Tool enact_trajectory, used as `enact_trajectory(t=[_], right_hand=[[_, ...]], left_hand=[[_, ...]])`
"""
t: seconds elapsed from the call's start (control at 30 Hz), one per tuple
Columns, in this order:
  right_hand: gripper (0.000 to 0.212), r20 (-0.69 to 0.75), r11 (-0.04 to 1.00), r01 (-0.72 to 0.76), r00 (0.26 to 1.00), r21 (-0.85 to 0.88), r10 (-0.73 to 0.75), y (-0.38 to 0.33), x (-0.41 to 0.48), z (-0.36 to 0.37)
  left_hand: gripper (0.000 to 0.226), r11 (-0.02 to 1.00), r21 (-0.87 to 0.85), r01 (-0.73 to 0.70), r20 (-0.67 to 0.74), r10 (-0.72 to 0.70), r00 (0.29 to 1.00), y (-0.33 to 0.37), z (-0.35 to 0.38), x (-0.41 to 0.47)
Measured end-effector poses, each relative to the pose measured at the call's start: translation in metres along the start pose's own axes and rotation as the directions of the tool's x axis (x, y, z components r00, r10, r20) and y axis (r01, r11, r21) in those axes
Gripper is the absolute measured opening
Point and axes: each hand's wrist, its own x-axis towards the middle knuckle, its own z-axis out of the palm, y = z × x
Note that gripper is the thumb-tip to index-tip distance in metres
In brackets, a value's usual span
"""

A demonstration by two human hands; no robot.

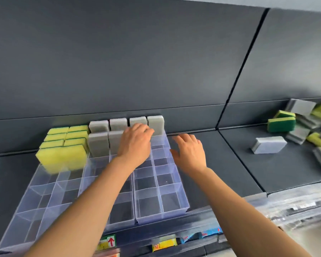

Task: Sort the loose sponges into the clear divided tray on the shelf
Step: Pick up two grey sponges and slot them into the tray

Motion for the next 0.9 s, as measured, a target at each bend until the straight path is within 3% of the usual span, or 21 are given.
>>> enact_trajectory(t=[0.23, 0.6, 0.9], right_hand=[[0.04, 0.019, 0.988, -0.122, 0.992, -0.098, 0.125, 0.115, -0.046, -0.033], [0.043, 0.075, 0.939, -0.275, 0.953, -0.207, 0.295, 0.291, -0.11, -0.076], [0.042, 0.028, 0.843, -0.479, 0.866, -0.244, 0.499, 0.395, -0.115, -0.09]], left_hand=[[0.032, 0.994, 0.025, -0.107, 0.097, 0.105, 0.99, 0.11, 0.035, 0.029], [0.036, 0.986, -0.025, -0.162, 0.139, 0.164, 0.977, 0.287, 0.077, 0.077], [0.042, 0.951, -0.068, -0.3, 0.133, 0.307, 0.942, 0.374, 0.114, 0.137]])
